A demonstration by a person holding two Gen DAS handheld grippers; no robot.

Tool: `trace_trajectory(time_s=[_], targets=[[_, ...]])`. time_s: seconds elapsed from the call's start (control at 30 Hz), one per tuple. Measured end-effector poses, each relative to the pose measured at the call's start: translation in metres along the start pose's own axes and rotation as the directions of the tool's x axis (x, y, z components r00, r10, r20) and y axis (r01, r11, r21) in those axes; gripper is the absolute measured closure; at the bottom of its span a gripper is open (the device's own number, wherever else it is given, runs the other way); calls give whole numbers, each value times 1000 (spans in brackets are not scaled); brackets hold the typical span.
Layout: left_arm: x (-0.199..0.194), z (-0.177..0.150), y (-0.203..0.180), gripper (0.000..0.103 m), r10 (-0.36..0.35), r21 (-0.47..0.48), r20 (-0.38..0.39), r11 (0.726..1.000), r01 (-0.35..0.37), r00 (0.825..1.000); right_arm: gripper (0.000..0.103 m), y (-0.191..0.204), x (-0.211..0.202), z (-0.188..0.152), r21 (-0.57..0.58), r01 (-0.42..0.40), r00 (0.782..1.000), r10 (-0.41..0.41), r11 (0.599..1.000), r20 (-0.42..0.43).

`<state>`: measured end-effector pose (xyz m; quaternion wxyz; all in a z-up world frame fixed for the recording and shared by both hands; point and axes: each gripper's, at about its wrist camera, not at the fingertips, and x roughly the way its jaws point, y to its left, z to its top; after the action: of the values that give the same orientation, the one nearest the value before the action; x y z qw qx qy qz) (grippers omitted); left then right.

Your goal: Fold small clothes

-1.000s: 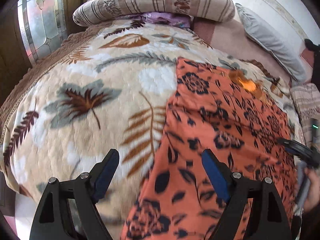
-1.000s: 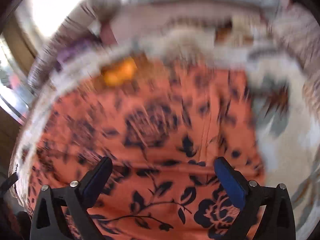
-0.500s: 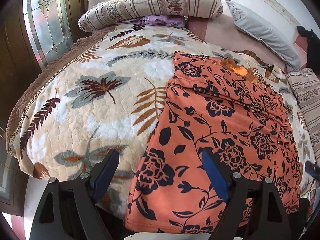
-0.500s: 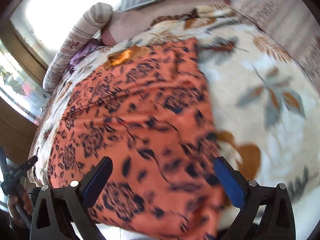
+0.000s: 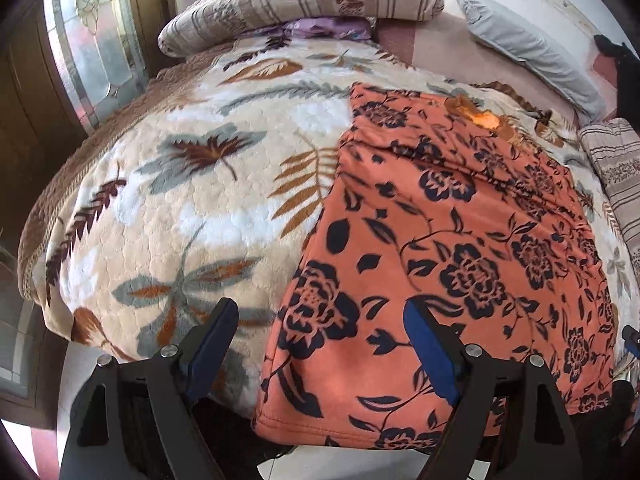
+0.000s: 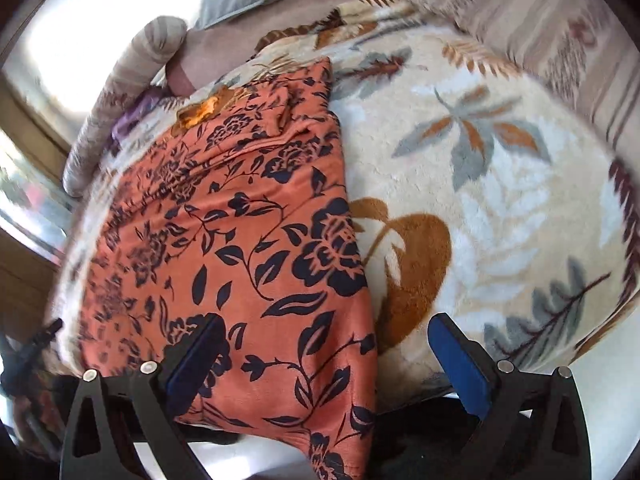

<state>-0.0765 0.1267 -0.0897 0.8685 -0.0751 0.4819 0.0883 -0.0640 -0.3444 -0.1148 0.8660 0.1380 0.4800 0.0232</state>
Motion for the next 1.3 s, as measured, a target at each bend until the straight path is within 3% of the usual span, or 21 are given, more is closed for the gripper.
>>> trace_trajectory(time_s=[0.1, 0.33, 0.93, 1.1, 1.2, 1.23, 1.3], targets=[[7, -5, 5, 18, 9, -20, -28, 1000, -10, 1000, 1, 26, -3, -1, -96, 78, 996, -74, 992, 45], [4, -7, 8, 18, 34, -21, -22, 999, -34, 999, 1, 65, -3, -5, -210, 130, 989, -112, 969, 92], [6, -10, 5, 18, 50, 6, -32, 999, -50, 998, 1, 59, -5, -7, -191, 172, 983, -155, 966, 97], [10, -11, 11, 18, 27, -13, -60, 1000, -28, 998, 1, 57, -8, -9, -193, 173, 983, -159, 966, 89], [22, -15, 23, 18, -40, -79, -130, 996, 30, 991, 1, 37, -10, -5, -146, 72, 997, -71, 987, 17], [26, -17, 29, 18, -56, -99, -148, 994, 42, 987, 1, 24, -10, -3, -96, -8, 1000, 6, 995, -26], [34, -20, 38, 18, -80, -122, -184, 991, 58, 980, 1, -5, -6, -1, 38, -175, 980, 178, 984, -92]])
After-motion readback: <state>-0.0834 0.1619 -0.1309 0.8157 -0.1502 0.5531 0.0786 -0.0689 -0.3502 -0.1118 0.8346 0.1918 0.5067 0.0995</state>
